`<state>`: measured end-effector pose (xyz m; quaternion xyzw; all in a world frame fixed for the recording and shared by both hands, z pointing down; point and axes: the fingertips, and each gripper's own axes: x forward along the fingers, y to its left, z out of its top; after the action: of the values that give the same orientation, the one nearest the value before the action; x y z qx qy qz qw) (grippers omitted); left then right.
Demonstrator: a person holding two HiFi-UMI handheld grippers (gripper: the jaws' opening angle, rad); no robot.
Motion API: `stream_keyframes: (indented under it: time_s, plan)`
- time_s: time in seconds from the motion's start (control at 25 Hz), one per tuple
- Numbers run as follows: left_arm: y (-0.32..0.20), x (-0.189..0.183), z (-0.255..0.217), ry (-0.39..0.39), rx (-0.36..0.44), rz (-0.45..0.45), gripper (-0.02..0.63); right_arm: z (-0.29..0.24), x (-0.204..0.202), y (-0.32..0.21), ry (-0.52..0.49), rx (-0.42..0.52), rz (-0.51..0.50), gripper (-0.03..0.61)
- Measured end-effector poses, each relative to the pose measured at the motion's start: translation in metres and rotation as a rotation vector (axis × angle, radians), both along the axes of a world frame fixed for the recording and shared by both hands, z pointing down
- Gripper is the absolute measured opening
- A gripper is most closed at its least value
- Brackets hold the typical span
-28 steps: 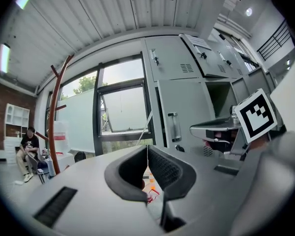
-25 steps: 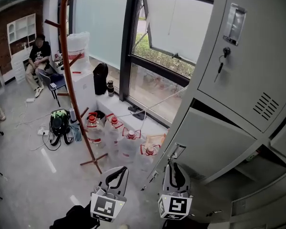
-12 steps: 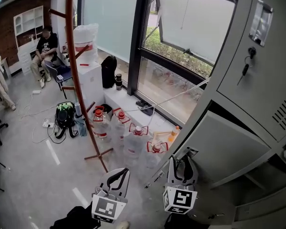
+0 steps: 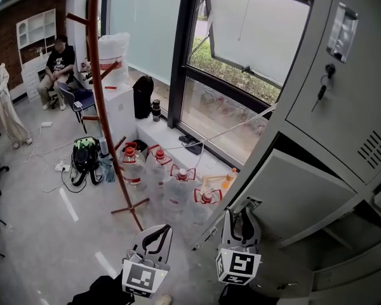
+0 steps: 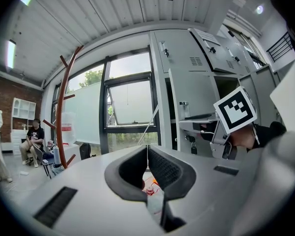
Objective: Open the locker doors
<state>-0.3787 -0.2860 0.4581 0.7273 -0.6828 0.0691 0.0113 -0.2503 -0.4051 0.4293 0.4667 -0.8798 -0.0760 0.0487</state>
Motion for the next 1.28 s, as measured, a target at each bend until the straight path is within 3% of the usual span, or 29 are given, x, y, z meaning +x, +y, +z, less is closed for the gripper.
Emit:
stream_keyframes:
  time_s: [0.84,1.28]
  plan:
    - [0.054,0.035,-0.02,0.005,0.055,0.086,0.025,0.001,0.033,0.092,0.017,-0.01,0.045,0.137]
    - [0.071,0.074,-0.03,0.003,0.084,0.177,0.025,0.001,0.065,0.139,0.021,-0.01,0.073,0.138]
